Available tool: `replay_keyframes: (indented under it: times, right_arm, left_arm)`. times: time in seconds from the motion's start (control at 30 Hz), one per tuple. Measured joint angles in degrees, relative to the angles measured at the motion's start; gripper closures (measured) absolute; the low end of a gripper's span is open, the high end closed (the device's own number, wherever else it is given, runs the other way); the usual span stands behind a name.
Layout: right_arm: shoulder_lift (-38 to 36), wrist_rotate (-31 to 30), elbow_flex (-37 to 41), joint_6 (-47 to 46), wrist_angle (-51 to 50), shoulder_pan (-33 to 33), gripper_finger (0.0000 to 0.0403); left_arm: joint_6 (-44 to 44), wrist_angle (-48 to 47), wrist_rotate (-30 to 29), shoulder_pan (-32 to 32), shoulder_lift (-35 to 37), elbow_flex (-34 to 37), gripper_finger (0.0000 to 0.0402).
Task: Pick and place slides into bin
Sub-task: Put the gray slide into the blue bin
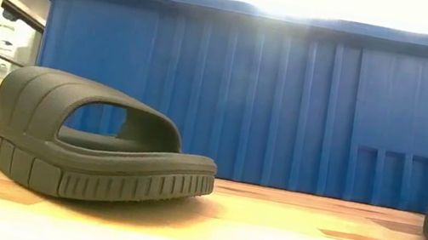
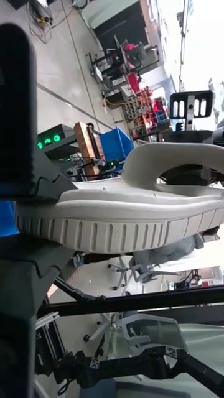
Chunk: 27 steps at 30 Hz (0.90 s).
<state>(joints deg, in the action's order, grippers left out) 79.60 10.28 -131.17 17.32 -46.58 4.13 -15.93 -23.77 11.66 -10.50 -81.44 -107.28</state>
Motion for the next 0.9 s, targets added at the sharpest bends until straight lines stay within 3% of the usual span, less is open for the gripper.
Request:
replay_keyframes:
  times: [0.23, 0.4, 0.57, 0.9]
  right_arm:
    - [-3.0, -1.5, 0.1, -3.7, 1.0, 1.7, 0.0252]
    - [-6.7, -8.0, -0.1, -3.3, 2.4, 1.9, 0.0218]
    - [-7.8, -17.4, -0.1, 0.7, 1.0, 1.9, 0.0218]
    - [-2.1, -20.6, 0.0, 1.0, -7.7, 1.8, 0.0213]
  left_arm:
    - [-0.1, -0.1, -0.6, 0.0, 0.4, 0.0, 0.0352]
    - [-0.1, -0.2, -2.3, 0.0, 0.8, 0.0, 0.0363]
    - [-2.8, -5.3, -14.6, 0.1, 1.1, 0.0, 0.0361]
    - [-8.1, -12.2, -32.0, 0.1, 0.5, 0.0, 0.0362]
